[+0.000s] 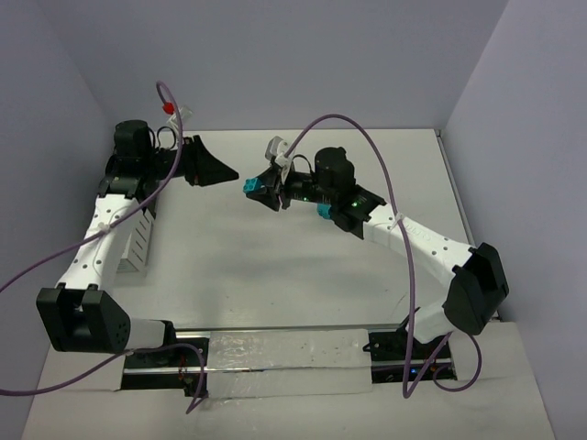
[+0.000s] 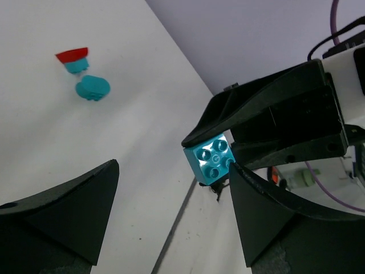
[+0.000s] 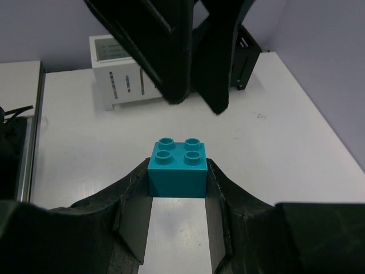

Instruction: Sort the legos into containers by color

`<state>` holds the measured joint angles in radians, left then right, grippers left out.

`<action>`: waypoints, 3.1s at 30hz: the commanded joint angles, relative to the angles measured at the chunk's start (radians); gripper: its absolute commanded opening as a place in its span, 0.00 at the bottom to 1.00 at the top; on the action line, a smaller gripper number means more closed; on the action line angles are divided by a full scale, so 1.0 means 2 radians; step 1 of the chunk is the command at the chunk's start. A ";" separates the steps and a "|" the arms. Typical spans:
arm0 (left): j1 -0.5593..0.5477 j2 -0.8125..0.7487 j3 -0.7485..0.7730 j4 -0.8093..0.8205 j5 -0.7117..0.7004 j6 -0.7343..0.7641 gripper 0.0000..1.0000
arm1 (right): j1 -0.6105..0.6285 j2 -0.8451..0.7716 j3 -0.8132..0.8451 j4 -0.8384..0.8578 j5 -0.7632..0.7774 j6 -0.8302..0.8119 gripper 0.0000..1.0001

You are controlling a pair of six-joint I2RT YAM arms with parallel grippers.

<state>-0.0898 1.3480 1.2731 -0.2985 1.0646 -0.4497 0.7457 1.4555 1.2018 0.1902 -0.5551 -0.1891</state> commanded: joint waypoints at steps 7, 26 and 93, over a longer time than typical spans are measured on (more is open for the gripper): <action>-0.031 0.004 -0.011 0.092 0.113 -0.071 0.90 | 0.020 0.001 0.016 0.046 0.021 -0.039 0.00; -0.045 0.006 0.044 -0.074 -0.052 0.079 0.80 | 0.068 0.025 0.078 -0.038 0.147 -0.091 0.00; 0.311 -0.095 -0.124 -0.188 -0.509 0.334 0.27 | -0.100 -0.028 0.035 -0.256 0.148 -0.087 1.00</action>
<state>0.5240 1.1453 1.0170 -0.7539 0.0479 0.2186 0.5648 1.4406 1.2625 -0.3271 -0.2562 -0.3573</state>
